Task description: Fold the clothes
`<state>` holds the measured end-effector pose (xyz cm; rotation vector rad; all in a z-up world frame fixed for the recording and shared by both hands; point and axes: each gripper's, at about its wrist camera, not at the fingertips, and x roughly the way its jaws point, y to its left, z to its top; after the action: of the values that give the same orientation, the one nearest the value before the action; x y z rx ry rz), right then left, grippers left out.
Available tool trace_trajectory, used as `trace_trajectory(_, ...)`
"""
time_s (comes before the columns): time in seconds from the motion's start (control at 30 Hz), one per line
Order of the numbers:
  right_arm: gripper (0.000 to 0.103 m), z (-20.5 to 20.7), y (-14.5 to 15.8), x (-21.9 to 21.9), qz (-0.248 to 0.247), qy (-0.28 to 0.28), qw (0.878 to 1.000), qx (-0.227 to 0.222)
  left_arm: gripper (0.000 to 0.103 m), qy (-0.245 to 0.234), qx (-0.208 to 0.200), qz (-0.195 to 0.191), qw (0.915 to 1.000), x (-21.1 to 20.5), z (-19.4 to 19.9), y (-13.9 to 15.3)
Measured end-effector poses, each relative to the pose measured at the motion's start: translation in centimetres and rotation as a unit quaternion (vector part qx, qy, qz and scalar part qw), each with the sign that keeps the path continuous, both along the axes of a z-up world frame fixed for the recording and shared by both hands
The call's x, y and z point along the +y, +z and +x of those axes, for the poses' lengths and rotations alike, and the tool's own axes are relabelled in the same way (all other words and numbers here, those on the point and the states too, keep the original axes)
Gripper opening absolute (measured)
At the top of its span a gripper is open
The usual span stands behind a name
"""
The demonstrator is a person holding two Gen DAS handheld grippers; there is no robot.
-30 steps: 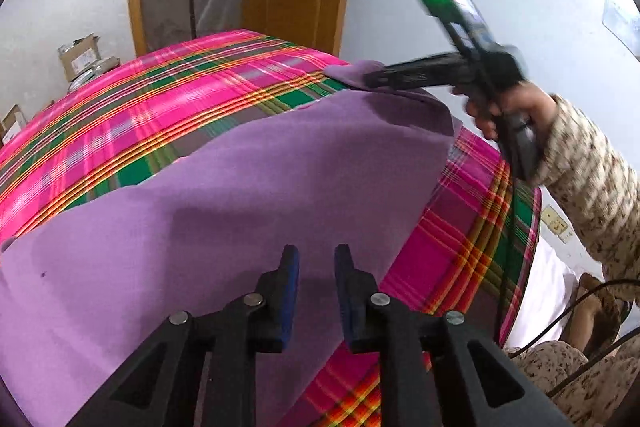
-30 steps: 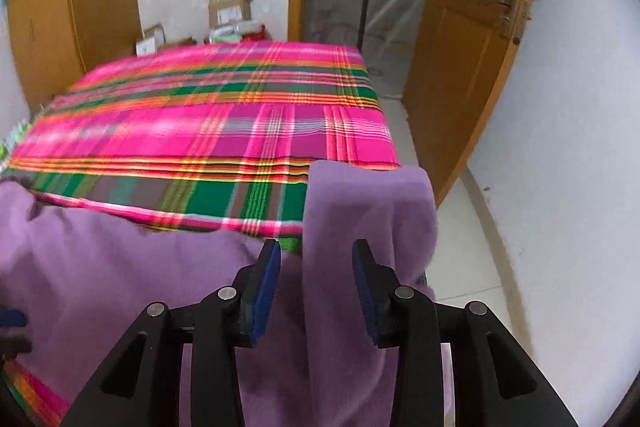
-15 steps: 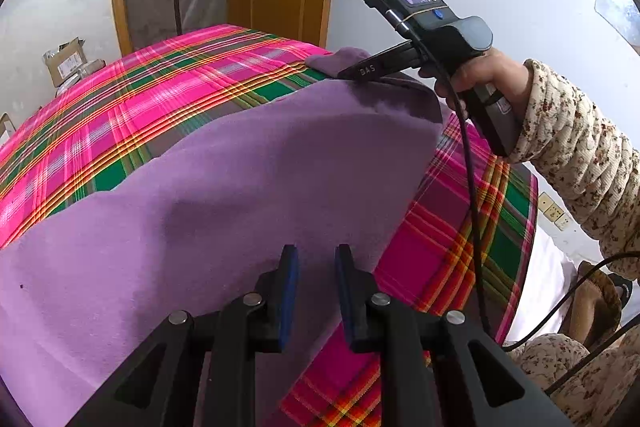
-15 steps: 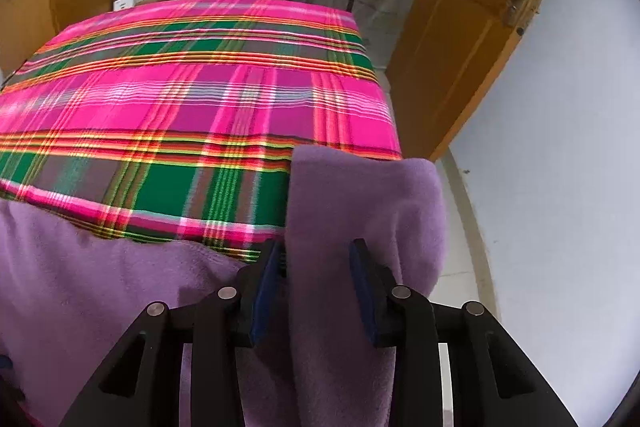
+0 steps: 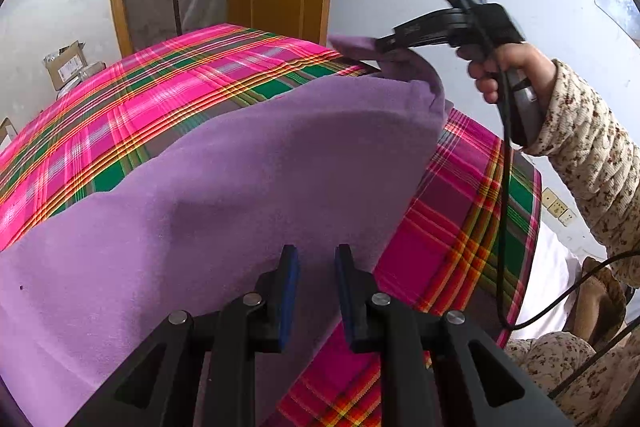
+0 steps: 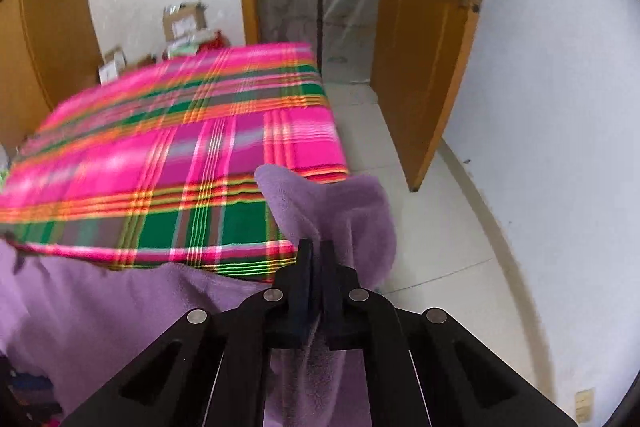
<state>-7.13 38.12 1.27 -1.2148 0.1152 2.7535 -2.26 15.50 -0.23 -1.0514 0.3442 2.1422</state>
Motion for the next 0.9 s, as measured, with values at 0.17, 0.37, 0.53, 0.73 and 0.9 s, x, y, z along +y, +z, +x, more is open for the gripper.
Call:
trace_trajectory(0.17, 0.004, 2.2, 0.7, 2.2, -0.033, -0.025, 0.999, 0.026, 0.02, 0.0, 0.002, 0.001, 1.0, 0.0, 0.2, 0.0)
trace_trajectory(0.37, 0.004, 4.9, -0.4, 5.5, -0.094, -0.067, 0.993, 0.039, 0.02, 0.002, 0.001, 0.004, 1.0, 0.0, 0.4, 0.0)
trace_trajectory(0.53, 0.004, 6.3, -2.1, 8.1, -0.156, -0.109, 0.981, 0.045, 0.02, 0.001, 0.002, 0.003, 1.0, -0.1, 0.6, 0.1)
trace_trajectory(0.73, 0.004, 7.4, -3.4, 11.0, -0.231, -0.148, 0.96, 0.064, 0.02, 0.002, 0.001, 0.004, 1.0, -0.1, 0.7, 0.1)
trace_trajectory(0.9, 0.004, 8.8, -3.9, 11.7, -0.243, -0.162, 0.954, 0.064, 0.02, 0.002, 0.001, 0.003, 1.0, 0.1, 0.6, 0.0)
